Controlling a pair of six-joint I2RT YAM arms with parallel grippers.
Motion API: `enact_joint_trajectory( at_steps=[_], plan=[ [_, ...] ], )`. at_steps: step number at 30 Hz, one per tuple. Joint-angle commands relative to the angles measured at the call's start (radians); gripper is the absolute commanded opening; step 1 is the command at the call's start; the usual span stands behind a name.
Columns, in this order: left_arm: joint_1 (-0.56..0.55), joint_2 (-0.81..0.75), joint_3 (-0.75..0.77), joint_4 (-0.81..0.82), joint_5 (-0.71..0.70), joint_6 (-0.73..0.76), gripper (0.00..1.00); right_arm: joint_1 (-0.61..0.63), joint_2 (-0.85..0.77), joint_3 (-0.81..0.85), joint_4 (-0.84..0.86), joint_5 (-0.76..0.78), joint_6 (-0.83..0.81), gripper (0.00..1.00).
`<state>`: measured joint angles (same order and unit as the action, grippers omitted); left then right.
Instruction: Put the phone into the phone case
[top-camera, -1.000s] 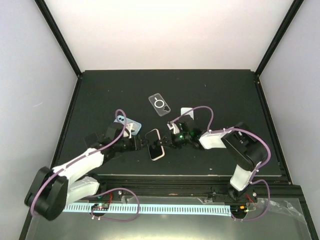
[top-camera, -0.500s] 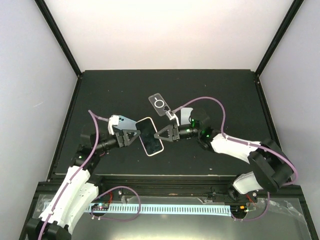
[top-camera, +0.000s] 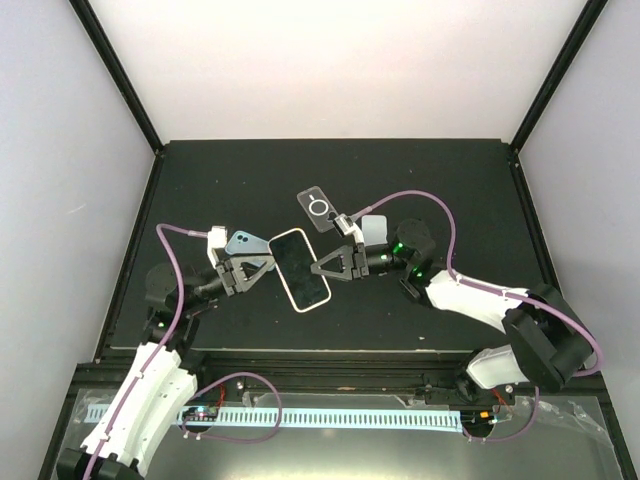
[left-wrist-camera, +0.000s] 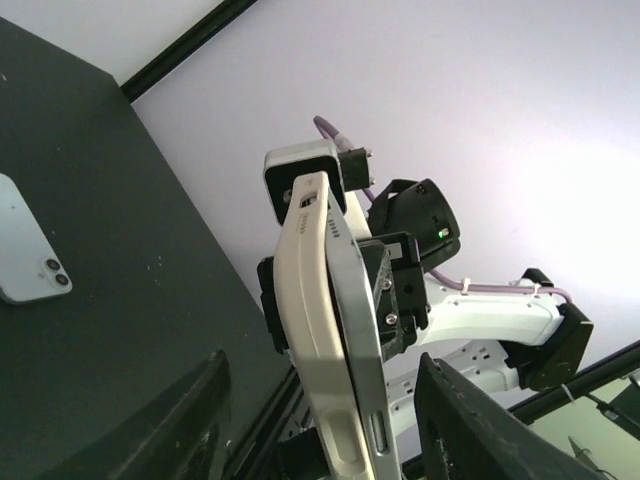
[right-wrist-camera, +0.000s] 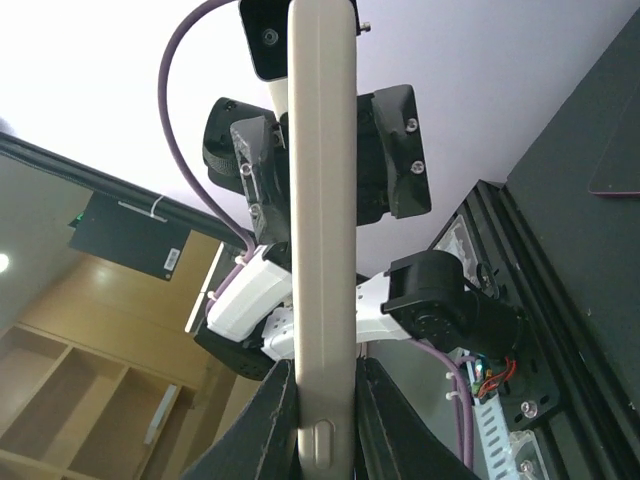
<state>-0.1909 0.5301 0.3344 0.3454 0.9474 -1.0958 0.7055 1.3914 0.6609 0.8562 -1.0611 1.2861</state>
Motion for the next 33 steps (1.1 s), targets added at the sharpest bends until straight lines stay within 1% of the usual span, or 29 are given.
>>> enact_joint_trajectory(
  at_steps=[1, 7, 9, 11, 12, 13, 14, 16, 18, 20, 23, 25, 28, 30, 33],
  plan=[
    [0.005, -0.005, -0.005, 0.102, 0.007, -0.065, 0.47, 0.005, -0.009, -0.01, 0.112, -0.025, 0.031, 0.16],
    [0.005, 0.008, 0.002, 0.073, 0.0, -0.054, 0.29, 0.005, -0.004, -0.027, 0.11, -0.02, 0.027, 0.16],
    [0.005, 0.018, 0.003, 0.054, 0.001, -0.046, 0.25, 0.005, 0.001, -0.027, 0.115, -0.019, 0.029, 0.16],
    [0.005, 0.021, 0.0, 0.051, 0.005, -0.042, 0.25, 0.008, 0.006, -0.027, 0.126, -0.021, 0.036, 0.16],
    [0.004, 0.02, -0.001, 0.051, 0.005, -0.04, 0.27, 0.009, 0.01, -0.029, 0.139, -0.021, 0.044, 0.16],
    [0.005, 0.016, -0.001, 0.046, 0.003, -0.036, 0.34, 0.008, 0.013, -0.03, 0.151, -0.019, 0.052, 0.16],
    [0.005, 0.014, 0.0, 0.033, 0.0, -0.031, 0.44, 0.01, 0.015, -0.032, 0.161, -0.019, 0.06, 0.16],
    [0.005, 0.009, 0.0, 0.023, -0.002, -0.023, 0.6, 0.015, 0.024, -0.03, 0.184, -0.019, 0.077, 0.16],
    [0.005, 0.009, 0.003, 0.025, -0.001, -0.02, 0.64, 0.02, 0.031, -0.03, 0.214, -0.02, 0.098, 0.16],
    [0.005, 0.012, 0.002, 0.023, -0.001, -0.015, 0.64, 0.025, 0.039, -0.03, 0.241, -0.021, 0.117, 0.16],
    [0.005, 0.017, -0.004, 0.025, -0.006, -0.017, 0.5, 0.028, 0.051, -0.033, 0.266, -0.02, 0.137, 0.16],
    [0.005, 0.02, -0.005, 0.023, -0.009, -0.019, 0.39, 0.03, 0.06, -0.039, 0.285, -0.018, 0.15, 0.16],
    [0.004, 0.019, -0.003, 0.034, -0.013, -0.028, 0.24, 0.03, 0.079, -0.057, 0.362, -0.017, 0.194, 0.16],
    [0.005, 0.019, 0.003, 0.03, -0.015, -0.028, 0.17, 0.03, 0.084, -0.064, 0.37, -0.014, 0.198, 0.16],
    [0.005, 0.018, 0.021, -0.024, -0.028, -0.009, 0.09, 0.031, 0.082, -0.066, 0.313, -0.001, 0.175, 0.18]
  ],
)
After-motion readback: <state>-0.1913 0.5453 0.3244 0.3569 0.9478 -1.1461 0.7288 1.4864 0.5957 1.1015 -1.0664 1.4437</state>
